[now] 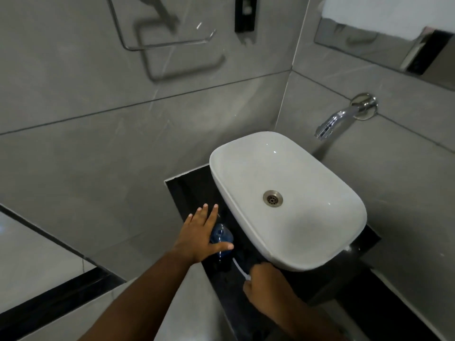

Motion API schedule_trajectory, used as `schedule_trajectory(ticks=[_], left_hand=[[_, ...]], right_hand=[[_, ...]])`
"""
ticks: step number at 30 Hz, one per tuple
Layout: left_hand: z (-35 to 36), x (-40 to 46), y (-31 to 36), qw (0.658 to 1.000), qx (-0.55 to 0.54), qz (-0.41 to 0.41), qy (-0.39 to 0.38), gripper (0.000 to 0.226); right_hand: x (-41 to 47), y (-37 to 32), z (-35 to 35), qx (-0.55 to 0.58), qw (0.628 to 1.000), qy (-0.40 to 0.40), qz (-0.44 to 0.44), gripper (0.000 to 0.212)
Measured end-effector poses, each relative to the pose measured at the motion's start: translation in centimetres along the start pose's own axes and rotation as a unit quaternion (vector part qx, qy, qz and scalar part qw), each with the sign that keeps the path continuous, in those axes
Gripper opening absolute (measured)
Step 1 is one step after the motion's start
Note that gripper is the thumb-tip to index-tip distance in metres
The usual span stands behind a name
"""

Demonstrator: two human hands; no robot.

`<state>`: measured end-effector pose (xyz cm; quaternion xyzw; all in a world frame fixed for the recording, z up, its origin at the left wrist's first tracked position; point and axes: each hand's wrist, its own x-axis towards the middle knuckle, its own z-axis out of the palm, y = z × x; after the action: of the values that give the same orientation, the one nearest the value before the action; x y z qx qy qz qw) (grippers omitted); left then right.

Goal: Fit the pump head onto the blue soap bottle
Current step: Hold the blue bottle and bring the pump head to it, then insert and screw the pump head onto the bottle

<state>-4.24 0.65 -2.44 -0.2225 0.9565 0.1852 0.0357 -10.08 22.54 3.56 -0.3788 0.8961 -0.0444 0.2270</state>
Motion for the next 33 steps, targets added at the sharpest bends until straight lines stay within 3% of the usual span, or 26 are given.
schedule_trajectory(ticks=[5, 9, 13, 23, 33], left_hand=[[0.5, -0.5, -0.1, 0.999, 0.031, 0.010, 0.007, 0.110], [0.4, -0.3, 0.1, 0.999, 0.043, 0.011, 0.023, 0.113], [0.3, 0.2, -0.3, 0.998, 0.038, 0.040, 0.028, 0.117], [0.8, 0.9, -0.9, 0.995, 0.059, 0.070, 0.039, 0.115], [0.4, 1.3, -1.2, 0.993, 0.055, 0.100, 0.034, 0.118]], right_hand=[[-0.4, -0.2, -7.0, 0.024, 0.996, 0.038, -0.072, 0.014], [0.5, -0.8, -11.6, -0.003, 0.993, 0.064, -0.101, 0.013], [2.1, -2.6, -14.0, -0.023, 0.991, 0.039, -0.124, 0.010], [4.7, -7.2, -14.1, -0.053, 0.991, 0.029, -0.116, 0.028], [9.1, -8.1, -9.7, -0.025, 0.991, -0.076, -0.108, 0.027]])
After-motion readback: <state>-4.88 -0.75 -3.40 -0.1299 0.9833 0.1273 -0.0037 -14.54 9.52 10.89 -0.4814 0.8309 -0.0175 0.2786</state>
